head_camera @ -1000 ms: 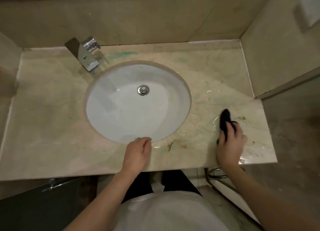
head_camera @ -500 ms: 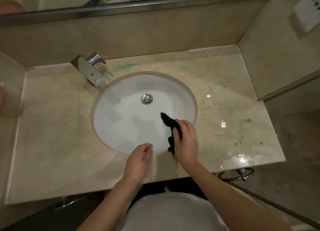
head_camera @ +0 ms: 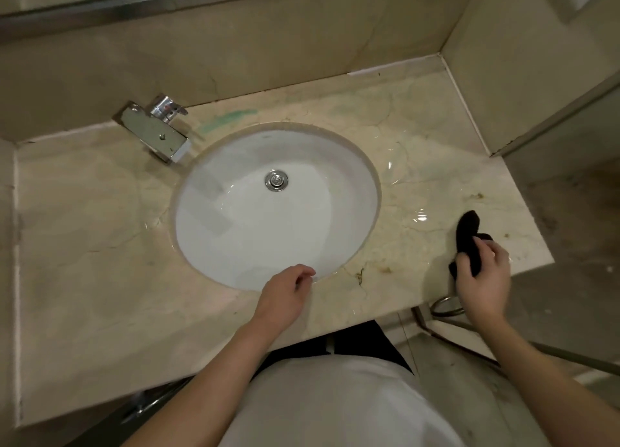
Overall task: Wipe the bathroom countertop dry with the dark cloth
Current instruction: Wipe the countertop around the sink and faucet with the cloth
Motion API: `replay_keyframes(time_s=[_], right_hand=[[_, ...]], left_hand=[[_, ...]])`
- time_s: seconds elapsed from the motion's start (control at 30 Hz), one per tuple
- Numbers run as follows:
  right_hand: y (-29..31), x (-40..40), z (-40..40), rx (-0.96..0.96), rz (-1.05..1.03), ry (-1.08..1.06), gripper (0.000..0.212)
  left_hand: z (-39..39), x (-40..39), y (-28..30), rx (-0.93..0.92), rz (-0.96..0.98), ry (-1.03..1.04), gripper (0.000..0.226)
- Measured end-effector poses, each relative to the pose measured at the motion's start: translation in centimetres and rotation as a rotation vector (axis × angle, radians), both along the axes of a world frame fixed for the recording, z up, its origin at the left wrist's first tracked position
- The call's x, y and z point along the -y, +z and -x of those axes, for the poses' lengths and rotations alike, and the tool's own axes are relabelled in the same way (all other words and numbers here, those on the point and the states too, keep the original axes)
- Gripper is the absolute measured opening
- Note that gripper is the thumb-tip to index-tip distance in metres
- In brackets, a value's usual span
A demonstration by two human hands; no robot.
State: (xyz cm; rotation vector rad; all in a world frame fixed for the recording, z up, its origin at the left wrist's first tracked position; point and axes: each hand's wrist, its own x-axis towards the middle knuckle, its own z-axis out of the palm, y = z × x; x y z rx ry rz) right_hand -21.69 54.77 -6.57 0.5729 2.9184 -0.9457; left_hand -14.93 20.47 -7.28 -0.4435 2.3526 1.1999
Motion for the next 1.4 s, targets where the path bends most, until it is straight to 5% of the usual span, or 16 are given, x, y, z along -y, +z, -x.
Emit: replay_keyframes(time_s=[0.27,0.47,0.67,0.93,1.07,1.4], right_hand=[[-0.8,14.2,-6.2,-0.027,0.104,0.110,0.041],[0.2,23.3,-3.4,0.064,0.295,0.225,0.033],[3.2,19.1,-2.6,-0.113,0.411,0.163,0.030],[1.8,5.5,-3.1,-0.021,0.084,-0.076,0.040],[-0.5,9.3,-4.6,-0.024,0.022,0.050,0.039],[0.5,20.8,-3.5,-0.003,0.314,0.455,0.026]], left_hand=[[-0.3,0.4,-0.1,-0.011,0.012,0.029,0.022],[0.3,0.9,0.7,-0.021,0.003,0.082,0.025],[0.6,1.8,1.6,-0.046,-0.041,0.131,0.022],[0.8,0.6,1.2,-0.028,-0.073,0.075,0.020],[0.5,0.3,1.0,-0.018,-0.037,0.038,0.021],[-0.7,1.2,1.4,-0.011,0.036,0.011,0.027]])
